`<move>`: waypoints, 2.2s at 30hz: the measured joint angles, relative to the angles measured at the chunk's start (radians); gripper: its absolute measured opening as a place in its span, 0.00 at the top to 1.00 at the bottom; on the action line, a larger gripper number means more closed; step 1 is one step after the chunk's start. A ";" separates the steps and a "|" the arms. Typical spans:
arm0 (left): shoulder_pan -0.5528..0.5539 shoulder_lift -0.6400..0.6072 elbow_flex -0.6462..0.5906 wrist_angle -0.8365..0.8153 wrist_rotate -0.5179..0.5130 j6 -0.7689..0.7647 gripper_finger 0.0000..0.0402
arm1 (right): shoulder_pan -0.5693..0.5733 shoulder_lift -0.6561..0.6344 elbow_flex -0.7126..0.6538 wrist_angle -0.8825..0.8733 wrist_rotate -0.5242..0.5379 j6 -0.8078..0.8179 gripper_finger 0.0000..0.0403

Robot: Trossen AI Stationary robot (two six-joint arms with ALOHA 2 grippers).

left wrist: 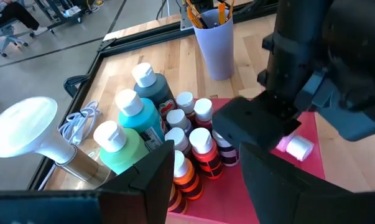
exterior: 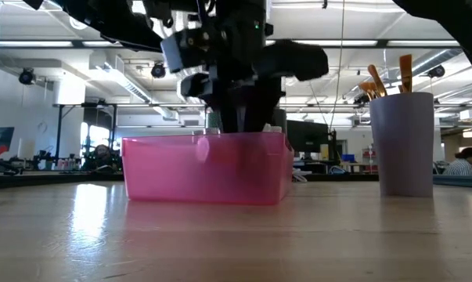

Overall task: Pick & Place Paint Supplies
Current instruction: Put the small pink paint bottle into the red bin

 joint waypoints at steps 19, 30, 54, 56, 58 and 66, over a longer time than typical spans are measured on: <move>0.000 0.041 0.000 0.059 0.001 0.023 0.54 | 0.000 -0.209 -0.002 0.002 -0.098 0.251 0.74; 0.000 0.057 -0.001 0.145 0.001 0.027 0.54 | 0.030 -0.444 -0.158 0.125 -0.040 0.378 0.74; -0.001 0.376 0.001 0.816 0.174 0.137 0.54 | 0.034 -1.113 -1.331 1.403 0.072 0.281 0.74; -0.001 0.401 0.020 0.816 0.174 0.131 0.54 | 0.035 -1.132 -1.355 1.410 0.098 0.282 0.73; -0.001 0.428 0.049 0.820 0.174 0.116 0.54 | 0.035 -1.137 -1.372 1.418 0.119 0.282 0.73; -0.006 0.535 0.150 0.795 0.200 0.132 0.54 | 0.036 -1.131 -1.393 1.407 0.143 0.241 0.73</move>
